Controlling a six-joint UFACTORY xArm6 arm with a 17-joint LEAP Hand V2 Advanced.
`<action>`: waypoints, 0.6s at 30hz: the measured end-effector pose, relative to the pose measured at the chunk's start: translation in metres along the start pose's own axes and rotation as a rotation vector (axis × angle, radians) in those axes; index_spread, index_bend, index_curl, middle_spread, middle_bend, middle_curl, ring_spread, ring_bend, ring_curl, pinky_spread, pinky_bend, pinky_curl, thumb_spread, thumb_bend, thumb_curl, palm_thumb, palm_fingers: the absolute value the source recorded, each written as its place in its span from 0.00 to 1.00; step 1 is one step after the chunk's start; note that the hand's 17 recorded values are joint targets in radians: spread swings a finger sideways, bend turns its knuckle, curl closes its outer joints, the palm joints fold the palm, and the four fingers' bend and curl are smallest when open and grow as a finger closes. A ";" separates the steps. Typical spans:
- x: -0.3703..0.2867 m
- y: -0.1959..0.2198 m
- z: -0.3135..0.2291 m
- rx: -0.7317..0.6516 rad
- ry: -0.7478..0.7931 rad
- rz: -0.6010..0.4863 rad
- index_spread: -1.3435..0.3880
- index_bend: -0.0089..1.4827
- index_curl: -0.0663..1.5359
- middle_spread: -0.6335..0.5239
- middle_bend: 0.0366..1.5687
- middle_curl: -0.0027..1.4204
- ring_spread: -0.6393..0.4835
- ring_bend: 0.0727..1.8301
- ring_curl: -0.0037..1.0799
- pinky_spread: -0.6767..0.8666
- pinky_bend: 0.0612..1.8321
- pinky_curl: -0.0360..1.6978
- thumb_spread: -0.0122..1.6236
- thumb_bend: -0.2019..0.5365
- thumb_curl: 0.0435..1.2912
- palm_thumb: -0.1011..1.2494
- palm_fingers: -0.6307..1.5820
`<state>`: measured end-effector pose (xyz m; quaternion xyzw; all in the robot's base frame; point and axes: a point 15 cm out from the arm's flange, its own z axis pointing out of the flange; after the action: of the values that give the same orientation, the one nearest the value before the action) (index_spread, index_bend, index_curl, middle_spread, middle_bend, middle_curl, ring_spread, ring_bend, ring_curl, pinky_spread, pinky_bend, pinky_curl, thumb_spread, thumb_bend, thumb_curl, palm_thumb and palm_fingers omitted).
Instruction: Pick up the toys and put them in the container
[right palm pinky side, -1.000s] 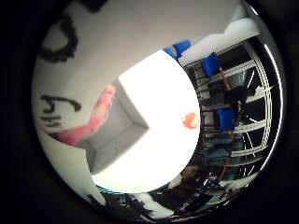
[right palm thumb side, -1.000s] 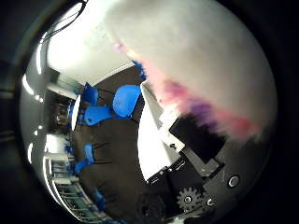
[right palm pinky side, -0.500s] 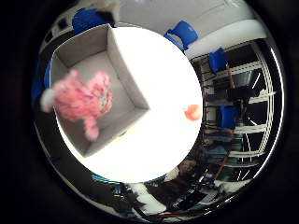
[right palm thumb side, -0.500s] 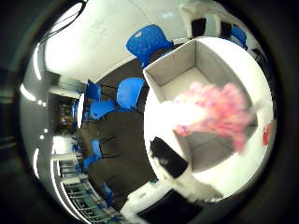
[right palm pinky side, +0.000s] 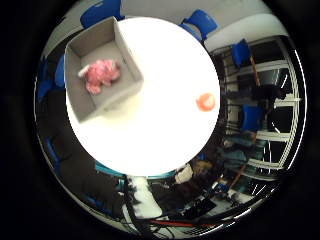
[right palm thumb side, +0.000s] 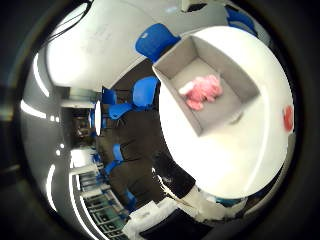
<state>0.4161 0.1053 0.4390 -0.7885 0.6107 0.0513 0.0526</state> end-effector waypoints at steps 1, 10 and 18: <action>0.014 0.009 -0.002 -0.008 0.005 0.015 0.56 0.13 0.26 0.71 0.09 0.20 0.80 0.08 0.24 0.75 0.17 0.23 0.74 0.25 0.18 0.41 0.30; 0.124 0.087 0.005 -0.048 0.052 0.136 0.56 0.12 0.25 0.71 0.09 0.19 0.80 0.07 0.24 0.74 0.17 0.22 0.74 0.25 0.17 0.40 0.31; 0.203 0.127 -0.005 -0.030 0.097 0.234 0.56 0.12 0.24 0.71 0.09 0.19 0.80 0.07 0.24 0.73 0.17 0.21 0.74 0.25 0.17 0.40 0.31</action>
<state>0.3435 -0.1211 0.4125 -0.7139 0.6997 0.0277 0.0050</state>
